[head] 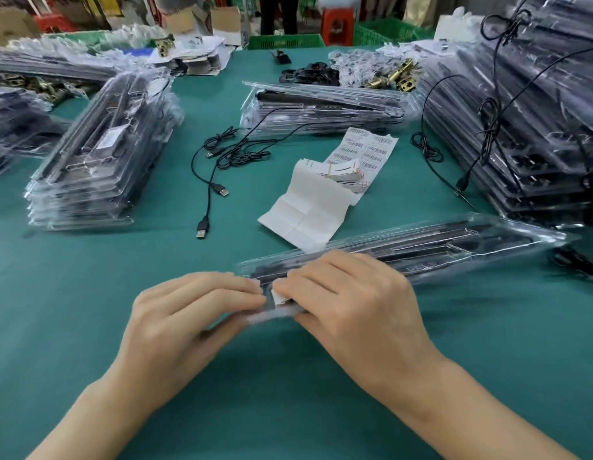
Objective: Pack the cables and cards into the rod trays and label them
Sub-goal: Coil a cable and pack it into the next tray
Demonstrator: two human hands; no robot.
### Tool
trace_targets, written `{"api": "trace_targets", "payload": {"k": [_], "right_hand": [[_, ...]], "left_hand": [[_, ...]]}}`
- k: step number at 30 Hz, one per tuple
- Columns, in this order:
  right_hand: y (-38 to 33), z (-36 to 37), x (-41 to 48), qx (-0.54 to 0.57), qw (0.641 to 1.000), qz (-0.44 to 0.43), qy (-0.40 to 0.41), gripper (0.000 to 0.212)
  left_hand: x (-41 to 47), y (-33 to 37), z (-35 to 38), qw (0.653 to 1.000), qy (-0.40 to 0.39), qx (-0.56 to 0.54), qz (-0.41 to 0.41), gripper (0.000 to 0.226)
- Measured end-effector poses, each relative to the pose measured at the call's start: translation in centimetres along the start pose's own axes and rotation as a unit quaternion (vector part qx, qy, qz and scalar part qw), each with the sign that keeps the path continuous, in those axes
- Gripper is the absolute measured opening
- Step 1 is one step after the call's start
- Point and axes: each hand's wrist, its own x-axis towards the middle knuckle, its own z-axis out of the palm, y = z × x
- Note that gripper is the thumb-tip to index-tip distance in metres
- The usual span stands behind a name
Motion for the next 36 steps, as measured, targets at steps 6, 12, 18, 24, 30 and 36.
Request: {"api": "trace_targets", "payload": {"k": [6, 12, 18, 24, 30, 36], "right_hand": [[0.2, -6.1, 5.3, 0.075, 0.985, 0.017, -0.156, 0.025], [2.6, -8.4, 9.3, 0.256, 0.927, 0.061, -0.268, 0.037], [4.3, -4.1, 8.0, 0.3, 0.893, 0.092, -0.323, 0.041], [3.4, -1.0, 6.9, 0.226, 0.908, 0.116, -0.334, 0.045], [1.6, 1.4, 7.2, 0.199, 0.918, 0.124, -0.32, 0.048], [1.2, 3.2, 7.0, 0.246, 0.917, 0.124, -0.289, 0.037]], "left_hand": [[2.2, 2.4, -2.0, 0.979, 0.067, -0.122, -0.147, 0.014], [4.7, 3.7, -2.9, 0.895, 0.055, -0.341, -0.283, 0.023], [3.9, 2.5, -1.5, 0.782, -0.012, -0.444, -0.437, 0.018], [3.0, 1.6, -0.4, 0.734, -0.037, -0.463, -0.495, 0.021], [2.2, 0.2, -0.5, 0.753, -0.03, -0.398, -0.524, 0.02], [0.9, -1.3, -1.4, 0.73, -0.062, -0.384, -0.562, 0.016]]}}
